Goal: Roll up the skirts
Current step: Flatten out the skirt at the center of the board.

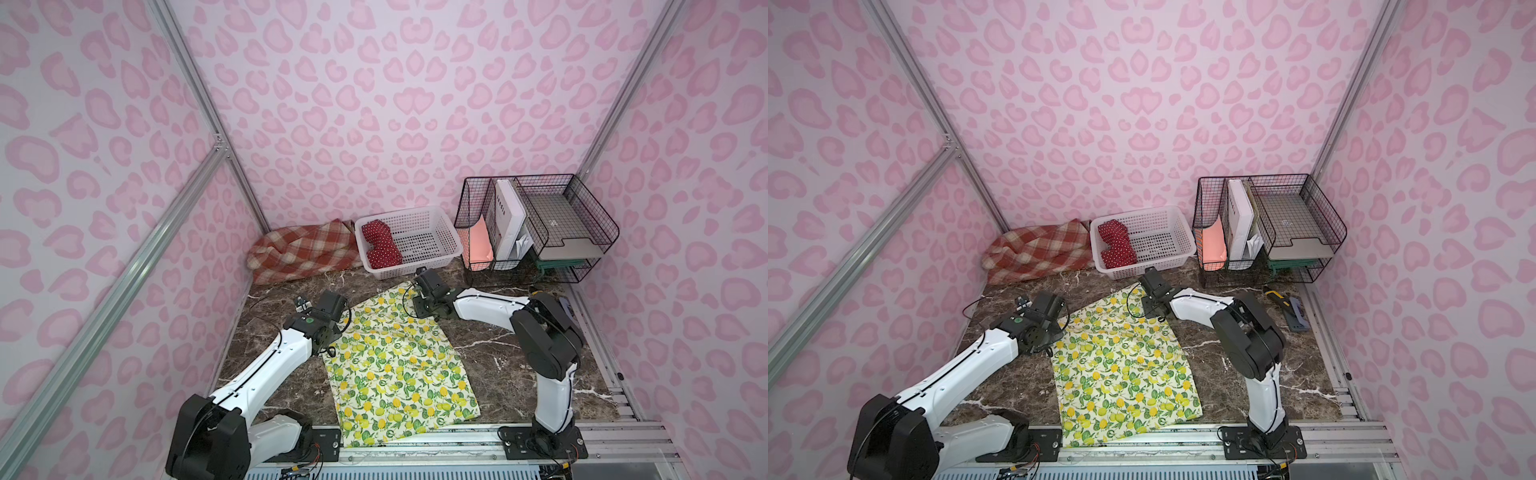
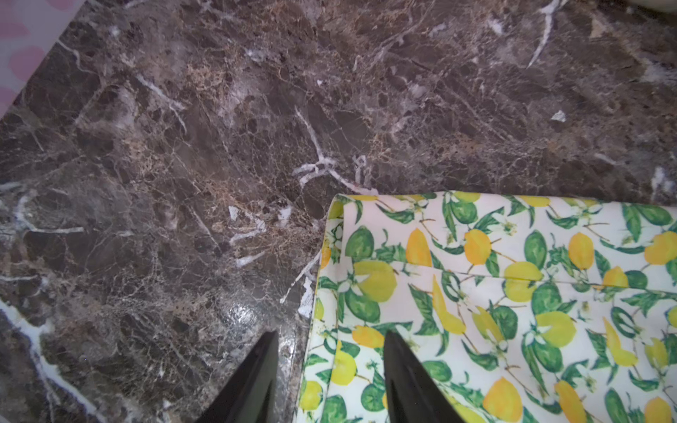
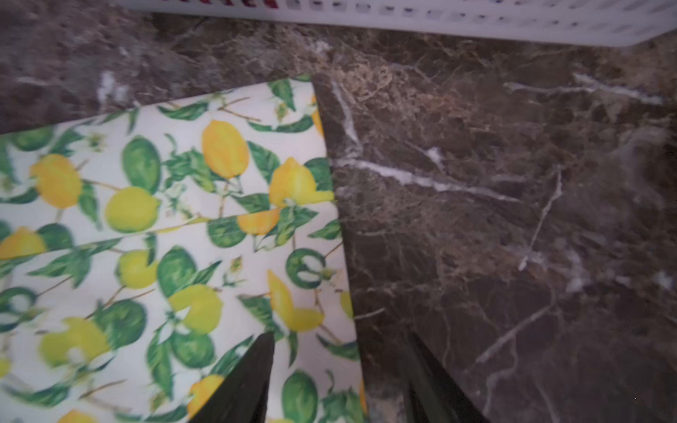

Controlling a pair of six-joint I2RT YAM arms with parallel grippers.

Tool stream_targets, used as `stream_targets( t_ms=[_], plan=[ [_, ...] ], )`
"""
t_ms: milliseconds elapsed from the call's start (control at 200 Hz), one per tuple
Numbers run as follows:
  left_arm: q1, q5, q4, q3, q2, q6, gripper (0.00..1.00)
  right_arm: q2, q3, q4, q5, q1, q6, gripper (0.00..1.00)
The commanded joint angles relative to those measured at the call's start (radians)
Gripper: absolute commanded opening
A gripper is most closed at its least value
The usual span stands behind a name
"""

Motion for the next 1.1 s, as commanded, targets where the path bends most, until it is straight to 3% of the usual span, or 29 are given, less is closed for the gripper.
stream_targets(
  t_ms=[0, 110, 300, 440, 575, 670, 695, 740, 780, 1095],
  plan=[
    [0.001, 0.046, 0.006, -0.037, 0.015, -0.049, 0.51, 0.049, 0.037, 0.032, -0.052, 0.000, -0.095, 0.59],
    [0.001, 0.064, 0.029, -0.063, 0.052, -0.078, 0.51, 0.088, 0.046, 0.033, -0.109, 0.000, -0.099, 0.45],
    [0.002, 0.046, 0.027, -0.059, 0.049, -0.056, 0.51, 0.102, 0.028, 0.012, -0.099, -0.026, -0.063, 0.00],
    [0.000, 0.045, 0.026, -0.045, 0.030, -0.033, 0.51, 0.037, -0.034, -0.031, -0.037, -0.073, 0.042, 0.00],
    [0.001, 0.096, 0.075, -0.048, 0.053, -0.003, 0.52, -0.095, -0.200, -0.045, 0.033, -0.131, 0.150, 0.00],
    [-0.003, 0.145, 0.127, -0.044, 0.091, 0.013, 0.53, -0.222, -0.343, 0.009, -0.006, -0.226, 0.215, 0.00],
    [-0.003, 0.156, 0.141, -0.041, 0.102, 0.017, 0.54, -0.246, -0.369, 0.023, -0.020, -0.249, 0.220, 0.07],
    [-0.007, 0.183, 0.166, -0.030, 0.123, 0.027, 0.55, -0.270, -0.383, 0.020, -0.037, -0.271, 0.208, 0.33],
    [-0.013, 0.208, 0.188, -0.020, 0.139, 0.037, 0.56, -0.280, -0.374, -0.003, -0.023, -0.274, 0.197, 0.42],
    [-0.083, 0.352, 0.397, 0.093, 0.234, 0.154, 0.53, -0.336, -0.332, -0.030, 0.005, -0.232, 0.153, 0.48]
  ],
)
